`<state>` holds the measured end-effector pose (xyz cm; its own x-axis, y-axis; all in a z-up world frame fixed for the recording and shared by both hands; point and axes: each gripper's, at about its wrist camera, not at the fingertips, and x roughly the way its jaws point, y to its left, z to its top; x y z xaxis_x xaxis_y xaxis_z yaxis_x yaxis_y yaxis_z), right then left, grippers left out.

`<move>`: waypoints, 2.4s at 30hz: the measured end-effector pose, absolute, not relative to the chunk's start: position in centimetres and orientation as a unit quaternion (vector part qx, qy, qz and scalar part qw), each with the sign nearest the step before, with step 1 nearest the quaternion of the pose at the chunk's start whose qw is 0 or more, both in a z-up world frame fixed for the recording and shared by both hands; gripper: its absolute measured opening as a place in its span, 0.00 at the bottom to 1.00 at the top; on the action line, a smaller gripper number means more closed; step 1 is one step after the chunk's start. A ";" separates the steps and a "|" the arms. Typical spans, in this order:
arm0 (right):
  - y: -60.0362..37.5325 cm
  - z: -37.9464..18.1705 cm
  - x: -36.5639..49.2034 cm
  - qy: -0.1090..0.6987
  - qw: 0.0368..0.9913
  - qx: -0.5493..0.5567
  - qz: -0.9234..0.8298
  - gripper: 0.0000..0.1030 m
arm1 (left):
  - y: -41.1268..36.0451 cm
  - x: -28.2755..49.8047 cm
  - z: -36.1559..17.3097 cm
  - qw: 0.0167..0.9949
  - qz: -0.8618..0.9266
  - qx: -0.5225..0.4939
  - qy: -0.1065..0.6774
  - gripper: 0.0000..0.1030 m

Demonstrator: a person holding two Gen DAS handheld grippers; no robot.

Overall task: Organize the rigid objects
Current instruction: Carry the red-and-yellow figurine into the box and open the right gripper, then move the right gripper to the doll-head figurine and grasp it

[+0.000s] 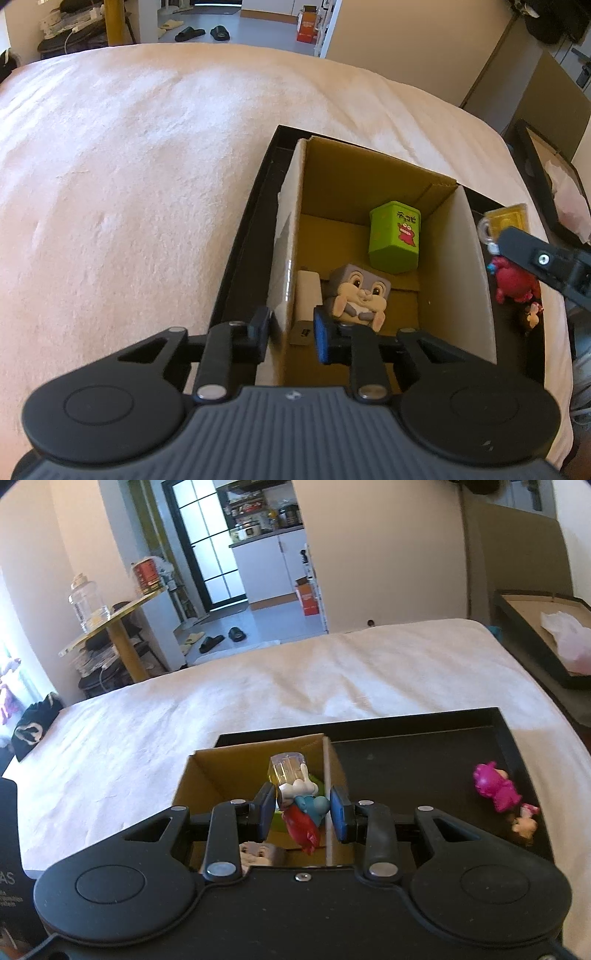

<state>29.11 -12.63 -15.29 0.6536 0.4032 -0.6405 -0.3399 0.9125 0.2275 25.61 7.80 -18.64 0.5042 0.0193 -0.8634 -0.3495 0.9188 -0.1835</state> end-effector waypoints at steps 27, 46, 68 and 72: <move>-8.8 -16.0 29.4 0.392 0.889 0.040 0.232 0.43 | 9.3 25.7 -19.0 0.844 0.103 -0.201 0.487 0.12; -16.9 -15.4 28.9 0.371 0.909 0.056 0.184 0.51 | 8.6 25.8 -17.9 0.857 0.112 -0.159 0.478 0.09; -23.5 -17.8 29.6 0.381 0.905 0.088 0.167 0.64 | 6.2 26.8 -16.4 0.847 0.155 -0.092 0.500 0.18; -24.5 -18.1 30.0 0.373 0.909 0.080 0.168 0.72 | 5.6 27.0 -16.3 0.846 0.159 -0.084 0.502 0.28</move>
